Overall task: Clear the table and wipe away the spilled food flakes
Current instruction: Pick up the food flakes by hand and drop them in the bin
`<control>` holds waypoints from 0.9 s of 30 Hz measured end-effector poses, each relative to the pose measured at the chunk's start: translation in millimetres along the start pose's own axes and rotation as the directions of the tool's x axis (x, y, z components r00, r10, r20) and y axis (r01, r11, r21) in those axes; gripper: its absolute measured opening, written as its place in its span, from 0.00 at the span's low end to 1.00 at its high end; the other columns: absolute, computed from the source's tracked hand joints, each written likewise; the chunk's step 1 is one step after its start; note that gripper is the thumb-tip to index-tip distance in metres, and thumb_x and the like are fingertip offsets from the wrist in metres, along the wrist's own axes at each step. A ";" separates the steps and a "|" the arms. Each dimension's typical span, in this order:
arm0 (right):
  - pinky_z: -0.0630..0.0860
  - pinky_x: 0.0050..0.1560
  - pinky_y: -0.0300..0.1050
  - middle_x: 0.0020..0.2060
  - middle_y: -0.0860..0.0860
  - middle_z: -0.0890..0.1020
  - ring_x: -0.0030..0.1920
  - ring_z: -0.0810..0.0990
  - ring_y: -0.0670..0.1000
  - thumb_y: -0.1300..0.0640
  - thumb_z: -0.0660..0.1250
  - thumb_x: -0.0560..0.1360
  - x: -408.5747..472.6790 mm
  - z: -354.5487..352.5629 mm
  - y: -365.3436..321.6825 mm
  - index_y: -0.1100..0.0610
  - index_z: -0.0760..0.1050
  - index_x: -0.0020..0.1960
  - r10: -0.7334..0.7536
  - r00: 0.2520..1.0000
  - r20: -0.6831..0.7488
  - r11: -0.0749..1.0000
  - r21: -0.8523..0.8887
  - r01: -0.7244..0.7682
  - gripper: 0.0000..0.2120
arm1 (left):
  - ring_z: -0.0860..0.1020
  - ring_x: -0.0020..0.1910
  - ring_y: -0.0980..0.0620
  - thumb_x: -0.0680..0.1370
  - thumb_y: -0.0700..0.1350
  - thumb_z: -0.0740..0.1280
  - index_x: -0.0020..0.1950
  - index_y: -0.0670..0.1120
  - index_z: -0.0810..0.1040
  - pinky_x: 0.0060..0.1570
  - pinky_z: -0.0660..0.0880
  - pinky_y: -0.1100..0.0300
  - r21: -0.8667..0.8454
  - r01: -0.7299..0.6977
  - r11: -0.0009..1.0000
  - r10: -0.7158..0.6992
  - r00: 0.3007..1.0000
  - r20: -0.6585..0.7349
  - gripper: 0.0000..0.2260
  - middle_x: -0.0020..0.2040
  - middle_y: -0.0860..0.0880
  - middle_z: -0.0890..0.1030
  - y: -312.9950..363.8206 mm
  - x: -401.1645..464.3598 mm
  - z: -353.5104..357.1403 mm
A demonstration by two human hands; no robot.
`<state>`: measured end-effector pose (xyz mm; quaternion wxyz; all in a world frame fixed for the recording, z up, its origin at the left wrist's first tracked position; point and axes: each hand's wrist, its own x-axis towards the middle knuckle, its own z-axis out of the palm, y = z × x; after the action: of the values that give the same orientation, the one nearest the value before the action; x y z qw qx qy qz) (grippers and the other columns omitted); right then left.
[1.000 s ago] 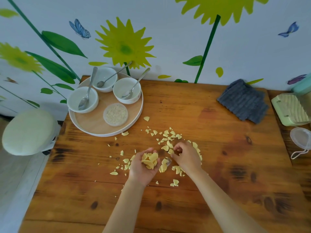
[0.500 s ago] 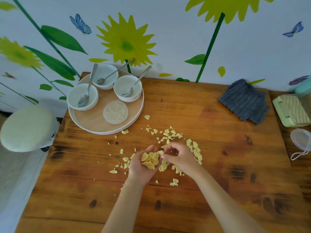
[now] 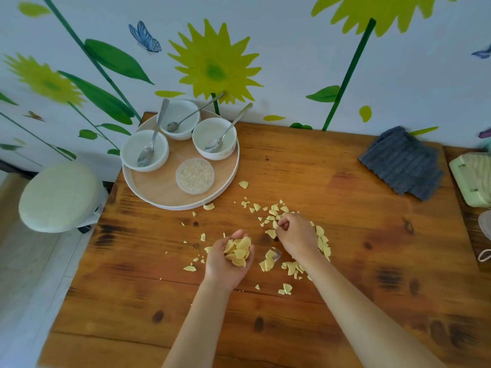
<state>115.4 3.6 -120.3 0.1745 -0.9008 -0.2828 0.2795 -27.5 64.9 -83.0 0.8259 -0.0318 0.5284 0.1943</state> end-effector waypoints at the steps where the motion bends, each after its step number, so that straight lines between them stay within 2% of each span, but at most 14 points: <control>1: 0.74 0.38 0.43 0.46 0.49 0.80 0.39 0.77 0.48 0.58 0.63 0.74 -1.3 -2.4 -0.2 0.55 0.77 0.48 0.009 1.000 -0.008 0.997 0.073 -0.009 0.05 | 0.78 0.43 0.48 0.80 0.43 0.54 0.44 0.40 0.79 0.36 0.79 0.58 -0.004 -0.005 1.000 0.005 1.000 -0.001 0.15 0.43 0.43 0.79 1.4 0.3 -0.7; 3: 0.72 0.37 0.39 0.44 0.49 0.80 0.36 0.76 0.47 0.58 0.65 0.73 -7.4 -11.6 -3.2 0.55 0.76 0.46 -0.016 1.000 -0.012 0.964 0.264 0.018 0.02 | 0.78 0.44 0.48 0.80 0.43 0.54 0.45 0.40 0.79 0.42 0.79 0.56 -0.010 -0.009 1.000 0.009 1.000 -0.002 0.15 0.44 0.43 0.80 3.7 1.4 -2.6; 5: 0.68 0.37 0.34 0.41 0.47 0.79 0.36 0.73 0.43 0.56 0.66 0.74 -18.7 -27.7 -14.4 0.55 0.76 0.45 -0.122 0.990 0.063 0.901 0.426 0.084 0.03 | 0.78 0.46 0.47 0.80 0.43 0.54 0.47 0.40 0.79 0.48 0.76 0.53 -0.010 -0.007 1.000 0.007 1.000 0.013 0.15 0.45 0.42 0.79 3.9 3.4 -2.6; 8: 0.69 0.38 0.33 0.38 0.44 0.77 0.37 0.74 0.42 0.53 0.68 0.73 -36.4 -42.9 -35.3 0.53 0.77 0.45 -0.327 0.889 0.320 0.880 0.447 0.162 0.05 | 0.78 0.47 0.45 0.80 0.43 0.52 0.48 0.40 0.79 0.51 0.74 0.50 -0.008 0.017 1.000 -0.017 0.998 0.062 0.16 0.44 0.40 0.81 -1.7 4.4 1.0; 10: 0.72 0.36 0.36 0.38 0.43 0.77 0.36 0.74 0.43 0.56 0.67 0.73 -39.8 -40.3 -40.0 0.53 0.77 0.45 -0.344 0.841 0.417 0.897 0.410 0.163 0.02 | 0.78 0.46 0.44 0.81 0.44 0.51 0.47 0.40 0.78 0.50 0.74 0.50 0.001 0.038 0.999 -0.038 0.995 0.089 0.17 0.39 0.39 0.84 -5.9 3.9 4.0; 12: 0.71 0.35 0.34 0.40 0.43 0.77 0.35 0.74 0.44 0.58 0.65 0.74 -32.9 -32.7 -35.0 0.53 0.77 0.46 -0.267 0.908 0.323 0.922 0.361 0.143 0.03 | 0.78 0.45 0.44 0.81 0.44 0.52 0.47 0.40 0.79 0.49 0.74 0.51 -0.007 0.051 0.999 -0.050 0.994 0.099 0.17 0.36 0.39 0.84 -6.9 4.2 4.9; 13: 0.70 0.36 0.32 0.41 0.44 0.77 0.37 0.74 0.44 0.59 0.63 0.75 -26.8 -28.8 -29.4 0.54 0.76 0.47 -0.223 0.949 0.221 0.944 0.291 0.154 0.04 | 0.78 0.45 0.45 0.80 0.44 0.53 0.47 0.39 0.79 0.48 0.74 0.51 -0.016 0.055 0.998 -0.053 0.994 0.099 0.16 0.37 0.40 0.84 -6.4 4.7 4.5; 15: 0.68 0.35 0.33 0.44 0.46 0.77 0.39 0.74 0.43 0.58 0.63 0.75 -16.2 -22.6 -17.6 0.53 0.76 0.50 -0.169 0.983 0.067 0.978 0.132 0.159 0.05 | 0.78 0.45 0.46 0.80 0.43 0.53 0.46 0.39 0.79 0.49 0.74 0.52 -0.033 0.048 0.998 -0.045 0.995 0.092 0.15 0.39 0.41 0.82 -4.0 4.5 2.2; 18: 0.68 0.36 0.39 0.48 0.49 0.76 0.42 0.74 0.47 0.53 0.65 0.75 -9.4 -11.9 -6.3 0.51 0.75 0.54 -0.159 0.983 0.093 0.985 -0.052 0.164 0.08 | 0.78 0.46 0.46 0.80 0.42 0.53 0.47 0.39 0.79 0.53 0.73 0.51 -0.044 0.032 0.999 -0.029 0.996 0.083 0.15 0.45 0.41 0.80 0.2 3.0 -0.8; 21: 0.67 0.34 0.40 0.49 0.48 0.74 0.40 0.73 0.47 0.53 0.65 0.76 -10.9 -5.6 -6.4 0.51 0.75 0.51 -0.182 0.976 0.120 0.959 -0.195 0.203 0.05 | 0.78 0.49 0.45 0.79 0.42 0.54 0.49 0.40 0.79 0.54 0.73 0.49 -0.030 0.029 0.999 -0.027 0.997 0.073 0.15 0.49 0.41 0.80 3.2 4.1 -3.7; 24: 0.65 0.30 0.38 0.47 0.47 0.77 0.37 0.73 0.47 0.55 0.65 0.75 -10.6 -4.7 -6.9 0.52 0.75 0.47 -0.168 0.982 0.091 0.969 -0.169 0.182 0.02 | 0.77 0.51 0.45 0.79 0.43 0.53 0.50 0.40 0.80 0.53 0.73 0.48 -0.028 0.038 0.999 -0.036 0.996 0.080 0.16 0.51 0.41 0.80 4.5 4.5 -5.8; 27: 0.67 0.34 0.35 0.41 0.45 0.79 0.37 0.74 0.44 0.55 0.67 0.74 -14.2 -12.4 -12.6 0.52 0.75 0.43 -0.189 0.975 0.117 0.975 0.138 0.172 0.02 | 0.77 0.52 0.45 0.79 0.44 0.53 0.50 0.41 0.80 0.52 0.73 0.48 -0.009 0.043 0.999 -0.042 0.996 0.081 0.16 0.52 0.41 0.80 3.0 5.0 -5.5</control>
<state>108.0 2.8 -98.9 0.2374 -0.8385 -0.3560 0.3374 -31.5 67.7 -89.4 0.8503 -0.0395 0.4928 0.1805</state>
